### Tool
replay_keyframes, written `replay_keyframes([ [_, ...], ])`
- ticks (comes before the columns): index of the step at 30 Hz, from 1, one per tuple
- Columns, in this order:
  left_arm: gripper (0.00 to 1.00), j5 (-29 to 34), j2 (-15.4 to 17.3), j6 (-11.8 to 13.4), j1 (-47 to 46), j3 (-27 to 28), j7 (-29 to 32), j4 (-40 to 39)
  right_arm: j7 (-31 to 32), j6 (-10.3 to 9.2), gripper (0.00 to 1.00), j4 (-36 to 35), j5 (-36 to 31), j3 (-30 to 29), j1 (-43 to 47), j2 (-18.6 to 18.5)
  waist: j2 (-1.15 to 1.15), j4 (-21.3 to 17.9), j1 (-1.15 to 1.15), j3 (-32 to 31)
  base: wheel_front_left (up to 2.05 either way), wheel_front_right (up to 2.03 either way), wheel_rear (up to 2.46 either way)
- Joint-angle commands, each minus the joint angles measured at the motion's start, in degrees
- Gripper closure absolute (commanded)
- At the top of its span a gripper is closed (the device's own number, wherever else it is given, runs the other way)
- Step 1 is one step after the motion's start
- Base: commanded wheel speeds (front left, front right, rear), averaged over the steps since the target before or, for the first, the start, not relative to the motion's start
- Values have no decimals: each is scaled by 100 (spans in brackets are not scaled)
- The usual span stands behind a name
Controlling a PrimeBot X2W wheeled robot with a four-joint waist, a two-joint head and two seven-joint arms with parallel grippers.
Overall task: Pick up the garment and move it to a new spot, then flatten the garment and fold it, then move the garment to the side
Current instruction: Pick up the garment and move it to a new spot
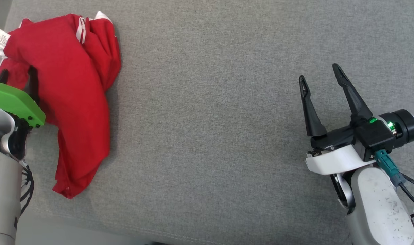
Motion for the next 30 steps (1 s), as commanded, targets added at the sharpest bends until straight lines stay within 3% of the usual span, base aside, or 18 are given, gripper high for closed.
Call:
replay_keyframes([
  [1, 0, -70, 71, -10, -143, -50, -31, 103, -19, 1, 0, -24, -40, 1, -69, -28, 0, -85, 0, 86, 0, 0, 0],
  [7, 0, -351, 78, -11, -316, -345, 67, 435, -19, 1, 0, 13, -54, 1, -76, -24, 0, -104, 0, 100, 0, 0, 0],
  [9, 100, -472, 113, -11, -340, -427, 38, 481, -18, 1, 0, 31, -60, -7, -83, -19, 0, -95, 0, 89, 0, 0, 0],
  [22, 100, -602, 296, -10, -464, -665, -942, 664, -19, 1, 0, 219, 95, 48, 3, 81, 0, -45, 0, -505, 0, 0, 0],
  [30, 100, -540, 500, -10, -446, -887, -1360, -149, -19, 1, 0, 334, 305, 50, 186, 140, 0, -50, 0, -1105, 0, 0, 0],
])
